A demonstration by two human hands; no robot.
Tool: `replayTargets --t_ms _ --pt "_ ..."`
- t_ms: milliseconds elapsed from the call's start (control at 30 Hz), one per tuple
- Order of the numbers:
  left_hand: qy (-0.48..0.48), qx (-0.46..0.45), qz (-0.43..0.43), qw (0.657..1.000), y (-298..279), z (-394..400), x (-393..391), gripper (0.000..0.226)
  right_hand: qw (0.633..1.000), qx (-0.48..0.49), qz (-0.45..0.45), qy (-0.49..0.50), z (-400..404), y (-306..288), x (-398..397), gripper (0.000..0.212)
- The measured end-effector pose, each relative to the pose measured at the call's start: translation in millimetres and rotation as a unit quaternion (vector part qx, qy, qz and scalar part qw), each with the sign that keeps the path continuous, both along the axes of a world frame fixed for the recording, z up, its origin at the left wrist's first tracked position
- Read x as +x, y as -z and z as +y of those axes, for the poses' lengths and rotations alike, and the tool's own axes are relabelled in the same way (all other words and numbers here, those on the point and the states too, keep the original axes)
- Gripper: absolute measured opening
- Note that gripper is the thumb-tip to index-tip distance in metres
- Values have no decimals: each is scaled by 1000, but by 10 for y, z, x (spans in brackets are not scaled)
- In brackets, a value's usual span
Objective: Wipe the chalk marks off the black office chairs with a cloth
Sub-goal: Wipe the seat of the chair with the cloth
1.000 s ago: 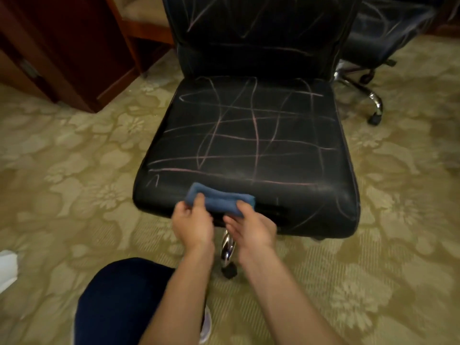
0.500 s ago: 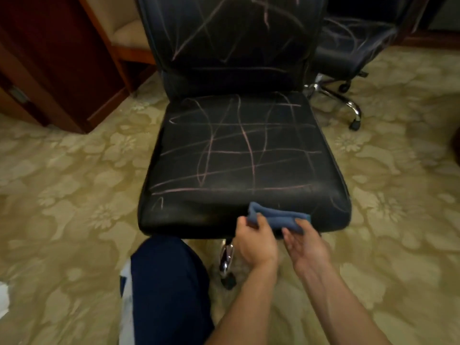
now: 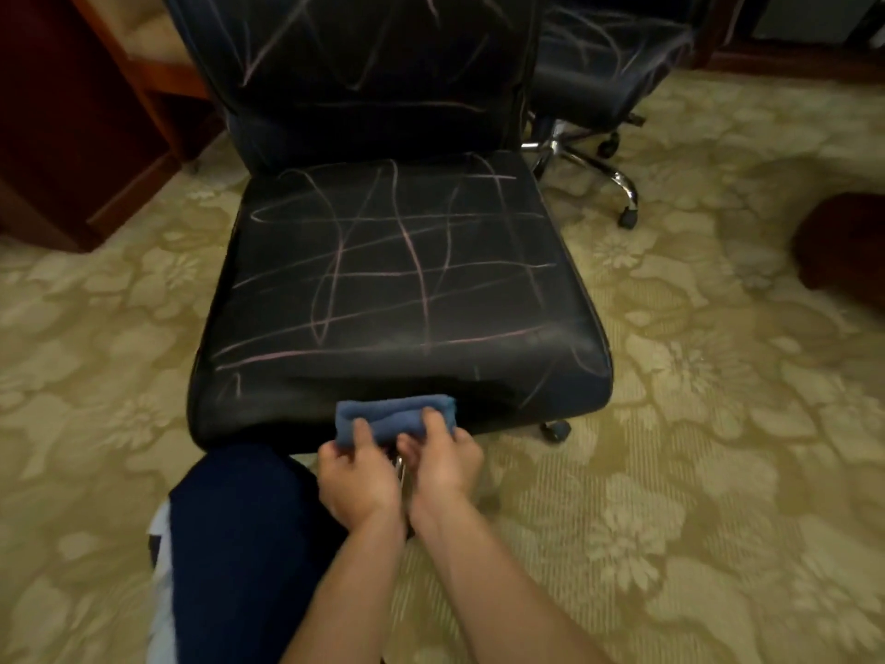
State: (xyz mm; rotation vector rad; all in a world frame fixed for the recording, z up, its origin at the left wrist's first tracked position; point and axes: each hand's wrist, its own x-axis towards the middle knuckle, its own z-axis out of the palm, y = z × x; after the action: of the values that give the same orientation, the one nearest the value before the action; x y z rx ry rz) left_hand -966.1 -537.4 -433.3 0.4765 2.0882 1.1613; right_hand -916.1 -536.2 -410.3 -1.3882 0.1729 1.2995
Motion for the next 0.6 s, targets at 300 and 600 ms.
replayTargets --t_ms 300,600 --pt "66 -36 -56 996 -78 -74 646 18 995 13 -59 81 -199 73 606 4" --pt "147 -25 -151 977 -10 -84 831 16 987 40 -87 132 -87 226 974 5"
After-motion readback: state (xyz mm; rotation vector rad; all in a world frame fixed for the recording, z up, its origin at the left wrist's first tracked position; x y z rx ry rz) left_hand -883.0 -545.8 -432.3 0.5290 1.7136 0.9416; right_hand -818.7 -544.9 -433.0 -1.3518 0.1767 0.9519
